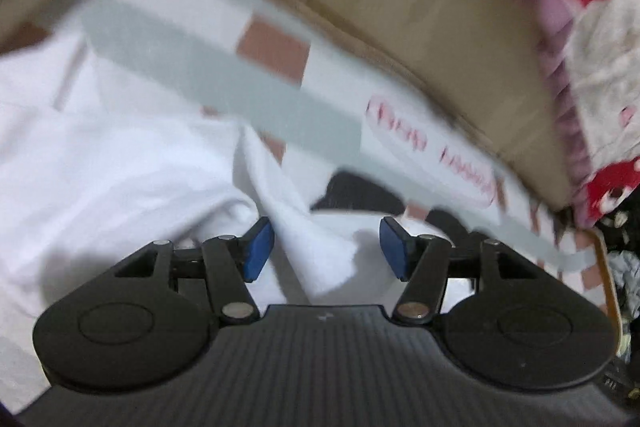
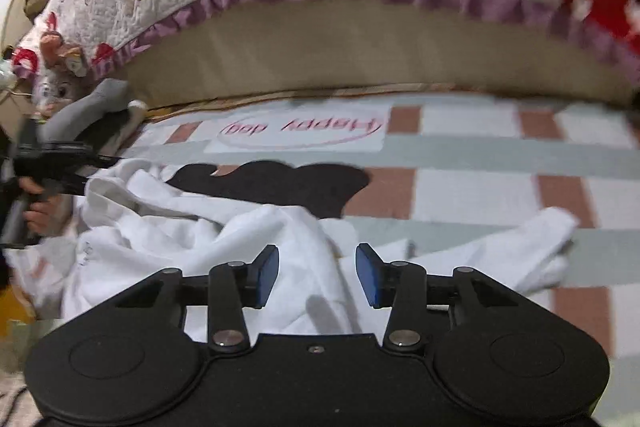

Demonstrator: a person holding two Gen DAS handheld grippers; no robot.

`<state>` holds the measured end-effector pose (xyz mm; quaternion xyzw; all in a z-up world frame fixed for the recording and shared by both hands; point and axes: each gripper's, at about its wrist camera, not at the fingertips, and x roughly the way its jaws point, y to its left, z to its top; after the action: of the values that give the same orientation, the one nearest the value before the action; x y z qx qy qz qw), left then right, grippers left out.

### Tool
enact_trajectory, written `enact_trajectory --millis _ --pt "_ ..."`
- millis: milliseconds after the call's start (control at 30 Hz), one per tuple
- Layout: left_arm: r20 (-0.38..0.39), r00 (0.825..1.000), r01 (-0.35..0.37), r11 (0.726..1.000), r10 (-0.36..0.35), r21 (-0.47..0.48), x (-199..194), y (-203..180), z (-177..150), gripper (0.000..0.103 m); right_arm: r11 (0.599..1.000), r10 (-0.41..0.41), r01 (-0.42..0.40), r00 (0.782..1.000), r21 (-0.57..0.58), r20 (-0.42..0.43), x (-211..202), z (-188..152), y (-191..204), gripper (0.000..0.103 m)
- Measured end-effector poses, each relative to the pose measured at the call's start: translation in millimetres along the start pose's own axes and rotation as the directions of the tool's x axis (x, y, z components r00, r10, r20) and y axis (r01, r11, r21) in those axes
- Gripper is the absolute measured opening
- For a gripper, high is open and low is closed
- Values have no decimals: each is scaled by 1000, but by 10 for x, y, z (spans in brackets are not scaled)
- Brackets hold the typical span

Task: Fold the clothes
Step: 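Grasp the white T-shirt with both tools and raise it high off the mat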

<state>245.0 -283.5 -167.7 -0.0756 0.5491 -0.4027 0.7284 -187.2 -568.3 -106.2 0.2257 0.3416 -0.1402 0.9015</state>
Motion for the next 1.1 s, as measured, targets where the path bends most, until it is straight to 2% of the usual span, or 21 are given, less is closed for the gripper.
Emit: enact_trajectory --millis 67,167,267,300,333,367,400,433,467,500,567,600,667,733,867,933,1033,1100 --pt "-44 999 -10 1000 11 5 151 -18 -40 69 999 39 -40 997 -12 -59 123 27 -42 50" --pt "-17 1000 -7 1000 7 10 192 -39 -110 77 996 22 -31 994 -78 -111 279 -21 3 54" --pt "-16 1000 -7 1000 8 6 204 -76 -116 76 998 43 -50 988 -43 -149 415 -127 -54 56" --pt "-10 1000 -3 1000 3 6 203 -78 -114 67 998 54 -58 986 -27 -156 453 -158 -73 56" --pt "4 1000 2 1000 -2 17 192 -78 -116 45 998 62 -66 985 -19 -158 498 -192 -77 56" --pt "16 1000 5 999 -6 47 177 -93 -123 3 998 61 -66 985 -24 -160 556 -225 -57 56" --pt "37 999 2 996 -5 85 136 -123 -142 1 997 49 -57 988 -54 -144 579 -245 -18 49" --pt "68 998 -3 992 -5 125 77 -154 -165 1 992 58 -69 992 -105 -111 547 -254 68 8" --pt "132 991 -18 985 -5 171 -48 -184 -210 1 985 68 -79 995 -154 -76 508 -262 155 9" --pt "211 977 -48 976 2 213 -228 -199 -278 1 982 87 -89 996 -168 -15 383 -250 237 9" --pt "352 936 -87 967 -3 240 -645 -147 -426 1 977 122 -101 987 -187 108 88 -258 376 8" --pt "396 918 -88 971 -7 221 -879 -107 -509 1 976 136 -103 976 -193 167 -75 -279 433 8" --pt "433 901 -62 989 -3 135 -1221 45 -675 1 977 125 -83 970 -198 210 -298 -405 457 8" --pt "433 902 -23 999 3 40 -1377 249 -869 1 977 101 -64 979 -203 178 -370 -586 444 8" --pt "336 942 24 992 21 -127 -1170 544 -989 1 984 56 -37 993 -172 108 -341 -833 350 10" --pt "324 945 7 991 38 -135 -1066 552 -954 1 989 22 -6 994 -147 108 -287 -878 338 17" --pt "330 942 -30 994 63 -104 -969 497 -895 1 993 -32 44 992 -107 118 -133 -866 372 37" --pt "356 932 -41 997 64 -72 -983 458 -875 1 994 -42 51 995 -95 93 39 -860 356 37"
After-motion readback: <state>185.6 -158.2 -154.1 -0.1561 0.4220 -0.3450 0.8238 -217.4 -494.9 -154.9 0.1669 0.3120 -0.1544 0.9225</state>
